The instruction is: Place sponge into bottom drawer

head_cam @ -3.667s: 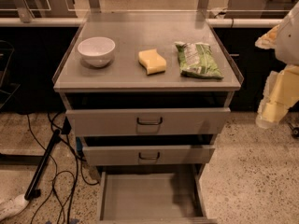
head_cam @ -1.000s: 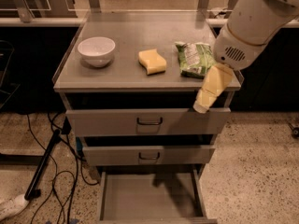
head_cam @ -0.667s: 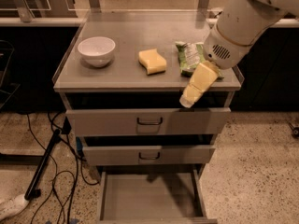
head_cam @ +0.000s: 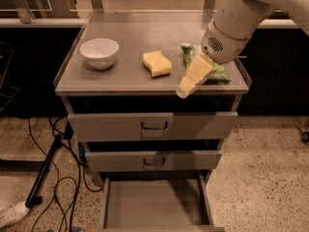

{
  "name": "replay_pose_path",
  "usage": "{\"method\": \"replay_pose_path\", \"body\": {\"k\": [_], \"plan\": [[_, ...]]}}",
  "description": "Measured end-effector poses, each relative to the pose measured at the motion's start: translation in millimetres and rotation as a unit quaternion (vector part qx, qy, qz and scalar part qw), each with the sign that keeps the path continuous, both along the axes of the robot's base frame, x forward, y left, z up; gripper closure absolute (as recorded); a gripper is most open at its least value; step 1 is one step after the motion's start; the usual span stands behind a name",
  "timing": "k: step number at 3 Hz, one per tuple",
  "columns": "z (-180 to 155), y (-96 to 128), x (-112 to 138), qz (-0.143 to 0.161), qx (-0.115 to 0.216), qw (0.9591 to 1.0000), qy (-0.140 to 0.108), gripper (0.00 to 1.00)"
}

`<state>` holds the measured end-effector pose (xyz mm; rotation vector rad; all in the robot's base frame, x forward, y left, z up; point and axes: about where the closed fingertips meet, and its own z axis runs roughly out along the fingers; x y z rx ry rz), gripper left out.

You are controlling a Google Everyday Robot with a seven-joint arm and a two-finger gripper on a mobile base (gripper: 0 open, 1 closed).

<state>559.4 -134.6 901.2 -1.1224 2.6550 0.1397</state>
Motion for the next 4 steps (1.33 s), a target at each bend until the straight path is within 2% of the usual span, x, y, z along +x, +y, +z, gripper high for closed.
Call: {"method": "replay_pose_path", "body": {"k": [1, 2, 3, 4], "plan": [[0.4, 0.3, 0.6, -0.004, 0.001, 1.0000, 0.001, 0.00], [7.4, 14.4, 10.5, -0.006, 0.018, 0.9998, -0.003, 0.00], [31.1, 47.3, 37.8, 0.017, 0.043, 0.9986, -0.024, 0.00], [42.1, 68.8, 53.6, 0.039, 0.052, 0.9971, -0.040, 0.00]]}}
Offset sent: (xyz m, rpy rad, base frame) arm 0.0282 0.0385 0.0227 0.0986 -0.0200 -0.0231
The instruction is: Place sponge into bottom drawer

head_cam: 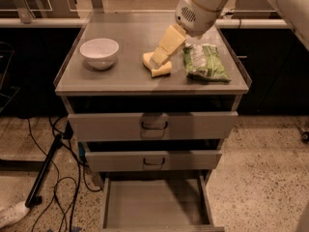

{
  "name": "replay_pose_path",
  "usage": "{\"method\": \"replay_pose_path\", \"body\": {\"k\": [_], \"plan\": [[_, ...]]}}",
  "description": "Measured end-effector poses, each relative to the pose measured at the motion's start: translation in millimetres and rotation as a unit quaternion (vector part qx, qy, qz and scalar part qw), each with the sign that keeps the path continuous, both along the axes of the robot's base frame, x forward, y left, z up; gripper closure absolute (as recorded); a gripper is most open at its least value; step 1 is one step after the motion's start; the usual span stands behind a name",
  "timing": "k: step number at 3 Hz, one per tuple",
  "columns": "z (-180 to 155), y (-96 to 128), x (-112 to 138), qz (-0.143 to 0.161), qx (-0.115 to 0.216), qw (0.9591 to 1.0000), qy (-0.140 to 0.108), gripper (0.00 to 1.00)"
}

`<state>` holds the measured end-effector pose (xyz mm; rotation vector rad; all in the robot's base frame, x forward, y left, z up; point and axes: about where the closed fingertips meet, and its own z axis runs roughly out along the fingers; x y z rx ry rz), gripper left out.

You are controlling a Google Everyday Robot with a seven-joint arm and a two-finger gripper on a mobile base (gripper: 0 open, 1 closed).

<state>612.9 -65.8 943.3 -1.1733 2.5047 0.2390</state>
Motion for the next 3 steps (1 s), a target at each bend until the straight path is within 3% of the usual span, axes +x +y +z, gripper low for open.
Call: {"method": "replay_pose_path", "body": {"k": [1, 3], "plan": [[1.4, 1.1, 0.8, 0.001, 0.001, 1.0000, -0.002, 0.00], [-21.2, 15.7, 37.0, -0.019, -0.003, 0.9997, 0.013, 0.00]]}}
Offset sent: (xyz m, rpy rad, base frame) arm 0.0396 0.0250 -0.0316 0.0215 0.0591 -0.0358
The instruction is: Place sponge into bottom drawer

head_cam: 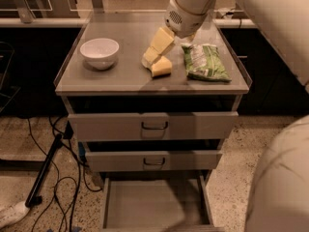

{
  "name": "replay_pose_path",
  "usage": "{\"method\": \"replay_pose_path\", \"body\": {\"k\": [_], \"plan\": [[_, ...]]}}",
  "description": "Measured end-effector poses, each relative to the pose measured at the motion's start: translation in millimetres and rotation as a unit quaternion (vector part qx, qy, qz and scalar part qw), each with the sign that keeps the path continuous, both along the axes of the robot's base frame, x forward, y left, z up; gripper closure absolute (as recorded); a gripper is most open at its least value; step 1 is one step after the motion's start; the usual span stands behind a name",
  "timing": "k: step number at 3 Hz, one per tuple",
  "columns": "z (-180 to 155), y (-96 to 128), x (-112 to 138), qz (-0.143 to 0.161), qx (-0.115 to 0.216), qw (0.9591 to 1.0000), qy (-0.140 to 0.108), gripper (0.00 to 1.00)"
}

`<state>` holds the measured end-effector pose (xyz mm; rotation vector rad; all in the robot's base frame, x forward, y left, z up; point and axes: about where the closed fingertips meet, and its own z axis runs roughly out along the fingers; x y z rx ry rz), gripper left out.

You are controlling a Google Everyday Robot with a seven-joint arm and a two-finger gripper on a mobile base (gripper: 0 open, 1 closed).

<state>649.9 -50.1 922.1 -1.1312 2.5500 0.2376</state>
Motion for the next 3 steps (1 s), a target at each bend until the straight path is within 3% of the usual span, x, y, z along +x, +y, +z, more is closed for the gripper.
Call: {"method": "replay_pose_path", "body": {"k": [1, 3], "plan": [[-10.3, -8.3, 14.6, -0.018, -0.013, 0.9997, 0.007, 0.00], [-18.9, -5.5, 18.5, -0.011, -0.003, 0.9997, 0.020, 0.00]]}}
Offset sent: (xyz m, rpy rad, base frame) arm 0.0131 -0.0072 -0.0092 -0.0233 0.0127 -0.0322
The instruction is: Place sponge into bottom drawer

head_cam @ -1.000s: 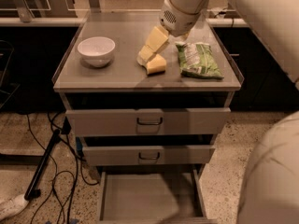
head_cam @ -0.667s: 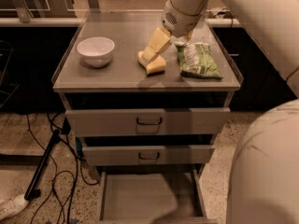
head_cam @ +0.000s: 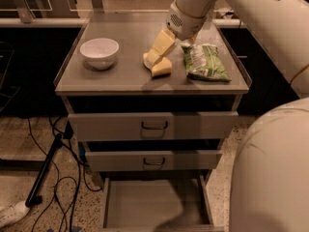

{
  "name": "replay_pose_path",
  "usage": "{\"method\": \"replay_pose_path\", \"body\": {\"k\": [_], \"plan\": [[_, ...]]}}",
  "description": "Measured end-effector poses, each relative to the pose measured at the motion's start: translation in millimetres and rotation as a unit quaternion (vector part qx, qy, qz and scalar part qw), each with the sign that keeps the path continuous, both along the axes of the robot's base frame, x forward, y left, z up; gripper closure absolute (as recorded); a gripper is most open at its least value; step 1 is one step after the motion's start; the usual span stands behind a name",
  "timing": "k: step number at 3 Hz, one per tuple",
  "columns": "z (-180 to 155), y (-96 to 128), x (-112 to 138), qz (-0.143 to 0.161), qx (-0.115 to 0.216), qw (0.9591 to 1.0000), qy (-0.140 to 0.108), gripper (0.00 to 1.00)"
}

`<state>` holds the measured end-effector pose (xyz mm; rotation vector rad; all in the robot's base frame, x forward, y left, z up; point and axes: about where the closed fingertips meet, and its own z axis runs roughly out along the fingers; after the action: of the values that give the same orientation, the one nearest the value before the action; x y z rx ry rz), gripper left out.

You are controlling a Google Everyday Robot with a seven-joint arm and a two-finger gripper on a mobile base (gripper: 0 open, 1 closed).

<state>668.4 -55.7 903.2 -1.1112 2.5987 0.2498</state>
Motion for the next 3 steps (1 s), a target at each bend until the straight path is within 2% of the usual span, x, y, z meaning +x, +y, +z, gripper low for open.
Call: {"method": "replay_pose_path", "body": {"k": [1, 3], "plan": [[-18.8, 17.7, 25.8, 0.004, 0.016, 0.9995, 0.027, 0.00], [-27.3, 24.1, 35.1, 0.000, 0.029, 0.9991, 0.033, 0.00]]}}
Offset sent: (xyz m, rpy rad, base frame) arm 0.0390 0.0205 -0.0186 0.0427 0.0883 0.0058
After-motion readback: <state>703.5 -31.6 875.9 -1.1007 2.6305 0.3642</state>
